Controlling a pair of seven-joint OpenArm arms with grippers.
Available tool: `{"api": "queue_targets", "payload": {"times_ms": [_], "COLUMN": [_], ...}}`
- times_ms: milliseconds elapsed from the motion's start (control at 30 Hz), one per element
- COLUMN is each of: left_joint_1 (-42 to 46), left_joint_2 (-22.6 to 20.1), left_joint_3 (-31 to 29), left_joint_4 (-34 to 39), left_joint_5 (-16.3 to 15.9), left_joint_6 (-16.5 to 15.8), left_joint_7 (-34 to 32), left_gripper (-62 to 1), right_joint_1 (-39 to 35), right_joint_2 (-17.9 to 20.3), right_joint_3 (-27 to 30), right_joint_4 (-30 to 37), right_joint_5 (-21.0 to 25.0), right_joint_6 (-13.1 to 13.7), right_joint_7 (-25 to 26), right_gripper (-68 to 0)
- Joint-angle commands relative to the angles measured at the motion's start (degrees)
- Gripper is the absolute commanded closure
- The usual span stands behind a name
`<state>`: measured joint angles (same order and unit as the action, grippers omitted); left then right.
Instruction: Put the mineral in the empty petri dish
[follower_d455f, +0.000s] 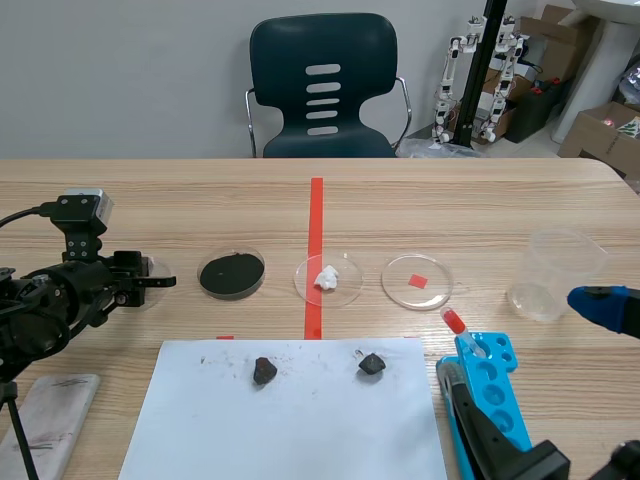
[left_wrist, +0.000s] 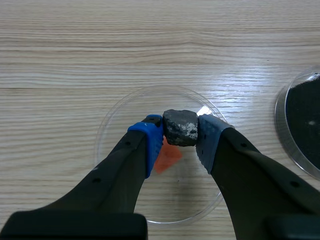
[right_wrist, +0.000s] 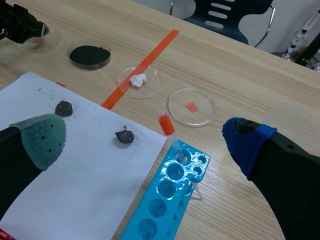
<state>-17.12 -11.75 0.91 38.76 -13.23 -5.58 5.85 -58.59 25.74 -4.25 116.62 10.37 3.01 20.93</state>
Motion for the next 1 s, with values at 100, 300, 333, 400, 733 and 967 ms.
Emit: {"api": "queue_targets", "payload": {"times_ms": [100,300,333,400,733,967], "left_joint_1": [-1.0,-2.1,-2.1,-2.1,-2.1,-2.1], "left_joint_2": [-0.5,-0.5,-0.5,-0.5,-0.5,-0.7], "left_joint_3": [-0.2,-0.2,-0.2,-0.2,-0.2,-0.2], "left_joint_4": [0.4,-2.8,-3.2,-3.3,-3.3,-3.2], "left_joint_5": [0.0,0.0,-0.2,-0.2,-0.2,-0.2], "left_joint_6": [0.2,0.6,0.8,1.0,1.4,1.4], "left_joint_7": [-0.3,-0.9,-1.0,-1.3,-1.1,-0.9], "left_gripper": [-6.6,-6.6,-6.6,-6.6,-9.4,-21.5], "right_joint_1": [0.5,0.5,0.5,0.5,0.5,0.5], "right_joint_2": [0.4,0.4,0.4,0.4,0.4,0.4], "right_joint_3": [0.1,0.1,0.1,0.1,0.1,0.1], "right_joint_4": [0.3,0.3,0.3,0.3,0.3,0.3], "right_joint_5": [0.4,0.4,0.4,0.4,0.4,0.4], "right_joint_6": [0.0,0.0,0.0,0.0,0.0,0.0], "right_joint_7": [0.9,0.9,0.9,0.9,0.9,0.9], "right_gripper": [-67.9,-67.9,-67.9,-67.9,-67.9,-67.9]}}
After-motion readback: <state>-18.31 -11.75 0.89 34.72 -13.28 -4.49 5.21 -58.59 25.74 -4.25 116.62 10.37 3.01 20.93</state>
